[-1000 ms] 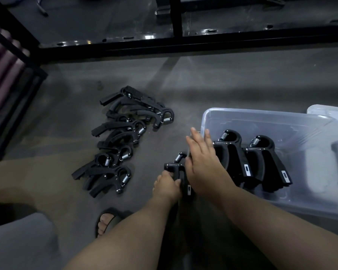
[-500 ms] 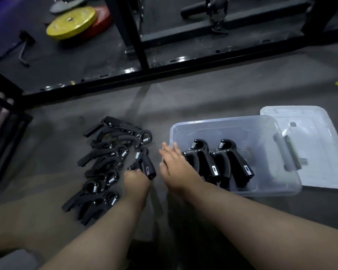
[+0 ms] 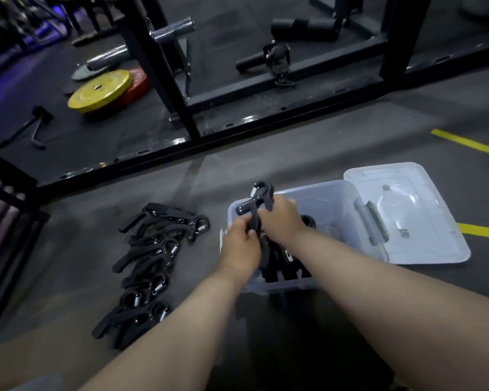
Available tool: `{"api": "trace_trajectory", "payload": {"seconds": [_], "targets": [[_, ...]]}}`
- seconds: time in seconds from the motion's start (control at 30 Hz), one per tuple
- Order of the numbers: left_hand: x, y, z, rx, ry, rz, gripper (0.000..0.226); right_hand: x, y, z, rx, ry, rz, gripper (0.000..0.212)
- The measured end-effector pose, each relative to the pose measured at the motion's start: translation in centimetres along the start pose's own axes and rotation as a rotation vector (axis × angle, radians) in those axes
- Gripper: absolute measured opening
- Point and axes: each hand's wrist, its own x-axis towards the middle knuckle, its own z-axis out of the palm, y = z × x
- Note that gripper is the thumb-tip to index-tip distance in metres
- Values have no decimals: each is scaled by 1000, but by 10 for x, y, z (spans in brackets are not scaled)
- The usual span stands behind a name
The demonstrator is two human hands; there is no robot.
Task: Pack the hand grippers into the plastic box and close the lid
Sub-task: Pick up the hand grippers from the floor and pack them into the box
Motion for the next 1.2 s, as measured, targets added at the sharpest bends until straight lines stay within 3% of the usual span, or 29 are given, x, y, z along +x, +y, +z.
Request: {"api": "trace_trajectory", "payload": {"seconds": [0.13, 0.3, 0.5, 0.67, 0.83, 1.0, 1.2], "targets": [[-4, -1, 8, 64, -56, -22, 45, 20, 34, -43, -81, 81, -3, 16], [1, -31, 8, 428, -64, 11, 56, 30, 77, -68, -217, 107, 23, 15], [-7, -64, 18, 656, -121, 113, 61, 31, 80, -49, -376, -15, -102, 13], [-13, -76, 21, 707, -49, 190, 66, 27, 104, -44, -577, -57, -110, 21], [-13, -77, 22, 688, -76, 160, 67, 32, 134, -47, -510, 17, 23, 28], [-14, -76, 22, 677, -66, 156, 70, 38, 146, -45, -492, -18, 132, 27], [-14, -78, 23, 671, -48, 159, 70, 39, 141, -41, -530, -5, 33, 21]]}}
